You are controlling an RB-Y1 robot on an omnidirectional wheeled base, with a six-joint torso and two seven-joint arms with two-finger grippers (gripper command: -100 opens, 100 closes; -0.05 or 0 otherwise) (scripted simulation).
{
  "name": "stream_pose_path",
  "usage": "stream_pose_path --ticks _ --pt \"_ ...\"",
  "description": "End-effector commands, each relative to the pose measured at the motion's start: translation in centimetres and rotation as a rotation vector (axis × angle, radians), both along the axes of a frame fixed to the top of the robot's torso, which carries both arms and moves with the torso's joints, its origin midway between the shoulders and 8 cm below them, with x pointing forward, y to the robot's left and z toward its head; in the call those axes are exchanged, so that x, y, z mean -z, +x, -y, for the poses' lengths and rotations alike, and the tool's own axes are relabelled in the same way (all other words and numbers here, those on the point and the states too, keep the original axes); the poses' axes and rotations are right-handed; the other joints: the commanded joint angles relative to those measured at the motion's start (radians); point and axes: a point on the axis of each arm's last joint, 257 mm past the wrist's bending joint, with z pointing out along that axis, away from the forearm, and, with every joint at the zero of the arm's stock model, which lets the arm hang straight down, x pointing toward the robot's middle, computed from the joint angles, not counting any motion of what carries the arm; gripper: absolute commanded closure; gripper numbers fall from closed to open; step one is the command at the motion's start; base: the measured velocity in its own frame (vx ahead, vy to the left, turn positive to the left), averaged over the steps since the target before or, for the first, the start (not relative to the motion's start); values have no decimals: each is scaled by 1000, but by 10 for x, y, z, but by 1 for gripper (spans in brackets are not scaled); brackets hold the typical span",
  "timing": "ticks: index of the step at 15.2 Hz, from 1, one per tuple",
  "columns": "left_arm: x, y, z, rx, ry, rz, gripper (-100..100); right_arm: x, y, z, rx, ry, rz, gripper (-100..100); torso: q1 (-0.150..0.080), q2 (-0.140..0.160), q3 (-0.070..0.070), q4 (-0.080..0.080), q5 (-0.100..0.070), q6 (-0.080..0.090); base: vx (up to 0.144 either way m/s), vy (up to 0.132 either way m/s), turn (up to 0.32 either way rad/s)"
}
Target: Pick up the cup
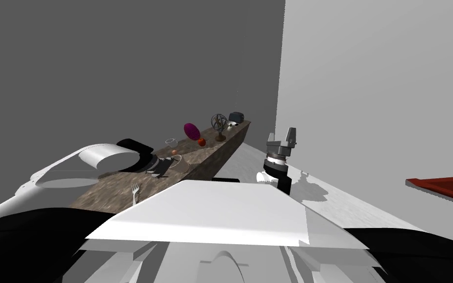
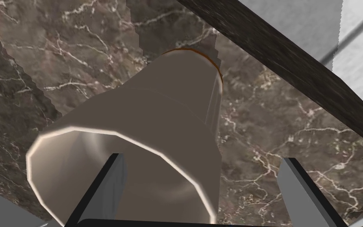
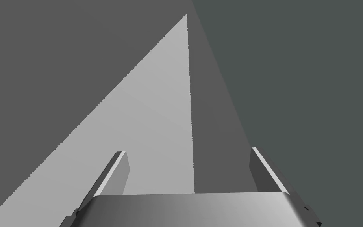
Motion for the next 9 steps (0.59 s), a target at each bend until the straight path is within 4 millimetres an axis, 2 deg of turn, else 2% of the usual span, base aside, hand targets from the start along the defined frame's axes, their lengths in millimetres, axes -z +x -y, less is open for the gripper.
stream_pose_path --ticks 1,5,6,8,9 --pt "0 0 0 0 0 0 100 0 0 0 0 0 0 0 0 0 0 0 0 0 -9 -2 0" --pt "0 0 0 -4 -3 1 100 0 0 0 0 0 0 0 2 -2 -1 -1 1 1 -1 0 4" --pt "-10 -2 6 11 0 -1 100 0 0 0 0 0 0 0 2 -2 -2 -1 1 1 18 2 85" --pt "-17 -4 10 19 1 -3 100 0 0 0 0 0 0 0 3 -3 -2 -1 1 0 38 9 120" --pt "-12 -2 6 15 0 -1 100 0 0 0 0 0 0 0 3 -4 -2 -1 1 0 25 3 35"
